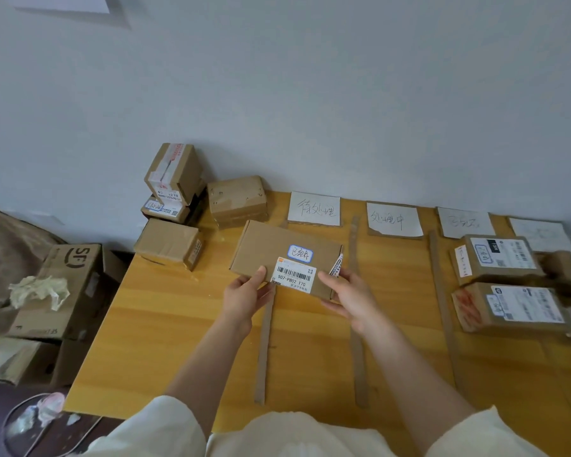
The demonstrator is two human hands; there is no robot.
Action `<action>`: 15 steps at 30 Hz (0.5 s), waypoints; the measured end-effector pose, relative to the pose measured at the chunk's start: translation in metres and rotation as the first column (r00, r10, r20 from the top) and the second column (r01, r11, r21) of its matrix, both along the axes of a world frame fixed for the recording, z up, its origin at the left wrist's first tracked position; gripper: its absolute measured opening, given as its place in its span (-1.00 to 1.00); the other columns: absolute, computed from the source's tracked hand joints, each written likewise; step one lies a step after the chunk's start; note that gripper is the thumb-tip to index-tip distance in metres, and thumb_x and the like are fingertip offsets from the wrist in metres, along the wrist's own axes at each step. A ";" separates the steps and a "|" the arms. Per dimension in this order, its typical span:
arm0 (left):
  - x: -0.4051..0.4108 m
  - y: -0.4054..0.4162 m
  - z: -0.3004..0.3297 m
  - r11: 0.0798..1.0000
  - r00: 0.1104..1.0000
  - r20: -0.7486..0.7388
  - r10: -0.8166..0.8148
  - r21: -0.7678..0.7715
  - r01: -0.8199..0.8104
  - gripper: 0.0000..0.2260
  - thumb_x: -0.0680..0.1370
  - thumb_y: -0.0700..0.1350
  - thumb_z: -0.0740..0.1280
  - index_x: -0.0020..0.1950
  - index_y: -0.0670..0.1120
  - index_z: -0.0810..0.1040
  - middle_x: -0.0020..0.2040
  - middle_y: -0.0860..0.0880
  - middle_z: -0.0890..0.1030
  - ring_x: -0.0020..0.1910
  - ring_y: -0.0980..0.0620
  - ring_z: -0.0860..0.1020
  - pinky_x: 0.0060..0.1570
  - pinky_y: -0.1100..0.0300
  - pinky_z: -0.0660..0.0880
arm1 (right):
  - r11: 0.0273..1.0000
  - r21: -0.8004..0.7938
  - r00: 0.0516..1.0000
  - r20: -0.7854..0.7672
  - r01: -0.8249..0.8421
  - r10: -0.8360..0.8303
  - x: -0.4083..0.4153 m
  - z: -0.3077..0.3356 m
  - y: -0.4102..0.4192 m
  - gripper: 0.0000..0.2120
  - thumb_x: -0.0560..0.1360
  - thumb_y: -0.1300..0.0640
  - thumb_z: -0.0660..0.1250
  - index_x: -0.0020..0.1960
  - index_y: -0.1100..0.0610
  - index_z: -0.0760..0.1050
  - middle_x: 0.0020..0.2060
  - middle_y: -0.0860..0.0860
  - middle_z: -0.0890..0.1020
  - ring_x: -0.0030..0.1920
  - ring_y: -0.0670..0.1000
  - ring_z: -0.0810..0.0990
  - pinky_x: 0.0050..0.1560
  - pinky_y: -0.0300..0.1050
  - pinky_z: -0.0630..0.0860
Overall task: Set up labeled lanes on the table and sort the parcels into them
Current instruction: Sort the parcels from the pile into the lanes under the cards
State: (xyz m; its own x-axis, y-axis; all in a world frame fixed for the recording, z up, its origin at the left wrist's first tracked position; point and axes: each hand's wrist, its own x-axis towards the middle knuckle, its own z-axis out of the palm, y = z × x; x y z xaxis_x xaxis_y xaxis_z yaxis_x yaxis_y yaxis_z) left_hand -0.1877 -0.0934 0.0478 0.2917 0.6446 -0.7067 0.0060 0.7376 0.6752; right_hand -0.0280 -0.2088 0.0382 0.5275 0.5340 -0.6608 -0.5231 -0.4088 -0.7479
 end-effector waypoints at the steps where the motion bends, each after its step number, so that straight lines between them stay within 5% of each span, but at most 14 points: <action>1: 0.000 -0.001 -0.002 1.000 1.000 -0.005 -0.003 -0.011 0.003 -0.68 0.54 -0.11 0.40 0.22 -0.25 0.50 0.08 -0.19 0.66 -0.07 -0.04 0.65 0.02 0.10 0.60 | 1.000 0.013 1.000 -0.013 0.020 -0.020 -0.001 0.000 -0.001 -0.57 0.47 0.15 0.47 0.30 0.12 0.46 0.14 0.06 0.65 0.10 0.06 0.64 -0.21 -0.15 0.63; 15: 0.009 -0.008 -0.007 1.000 0.986 -0.166 0.019 0.024 -0.015 -0.46 0.51 -0.05 0.42 0.42 -0.11 0.30 0.20 -0.14 0.55 0.06 -0.04 0.60 0.07 0.04 0.58 | 0.990 0.053 0.990 -0.055 0.133 -0.130 0.018 -0.004 -0.023 -0.60 0.50 0.20 0.43 0.30 0.09 0.46 0.09 0.06 0.67 -0.01 0.03 0.65 -0.11 -0.08 0.63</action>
State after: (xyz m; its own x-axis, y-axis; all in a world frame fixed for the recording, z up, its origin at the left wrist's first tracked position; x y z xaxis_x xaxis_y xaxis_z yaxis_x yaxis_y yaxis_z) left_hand -0.1788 -0.1013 0.0404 0.1608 0.6648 -0.7295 0.1071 0.7230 0.6825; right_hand -0.0096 -0.2314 0.0345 0.5620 0.4994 -0.6594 -0.6077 -0.2915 -0.7387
